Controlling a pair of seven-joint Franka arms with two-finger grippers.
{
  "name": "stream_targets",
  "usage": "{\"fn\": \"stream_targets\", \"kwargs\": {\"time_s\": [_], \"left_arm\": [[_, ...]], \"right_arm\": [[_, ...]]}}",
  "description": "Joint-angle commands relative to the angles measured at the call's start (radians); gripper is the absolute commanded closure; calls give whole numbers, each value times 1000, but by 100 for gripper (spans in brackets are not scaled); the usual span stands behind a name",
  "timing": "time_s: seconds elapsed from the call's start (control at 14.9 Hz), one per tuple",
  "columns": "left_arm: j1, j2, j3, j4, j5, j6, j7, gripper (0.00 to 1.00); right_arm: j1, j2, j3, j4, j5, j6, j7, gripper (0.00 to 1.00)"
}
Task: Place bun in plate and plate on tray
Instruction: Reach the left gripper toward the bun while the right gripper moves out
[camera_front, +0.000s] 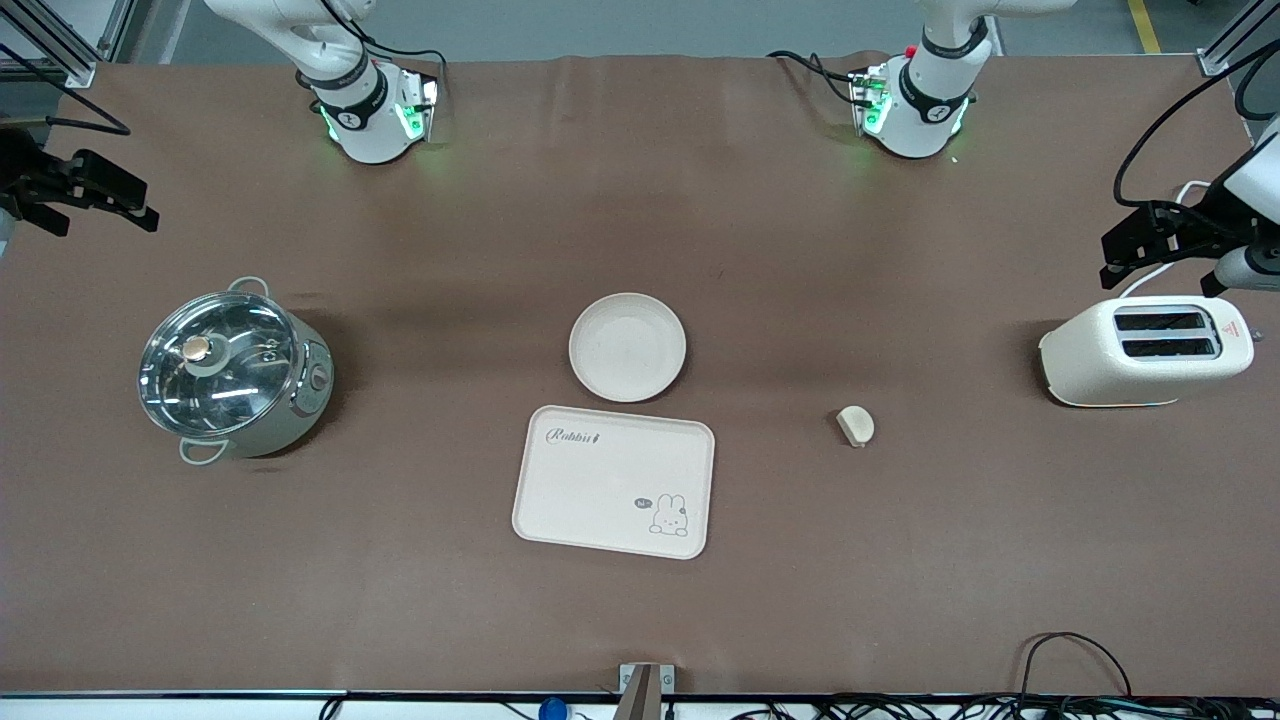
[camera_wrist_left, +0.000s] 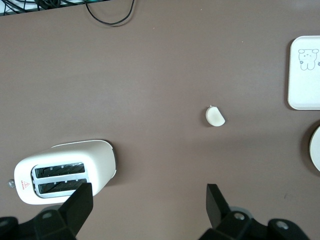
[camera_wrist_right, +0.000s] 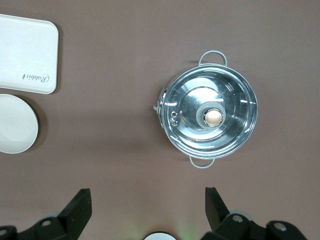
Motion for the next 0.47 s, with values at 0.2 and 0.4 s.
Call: {"fn": "stream_targets", "kwargs": {"time_s": [0.2,0.4], "left_arm": [[-3,0,-2,11,9,-51,-5,0],[-32,48,-14,-44,9,-52,-8,0]], "right_arm": [[17,-9,-2,-12,8,22,17,0],[114,55,0,-15,27,21,119,0]]}}
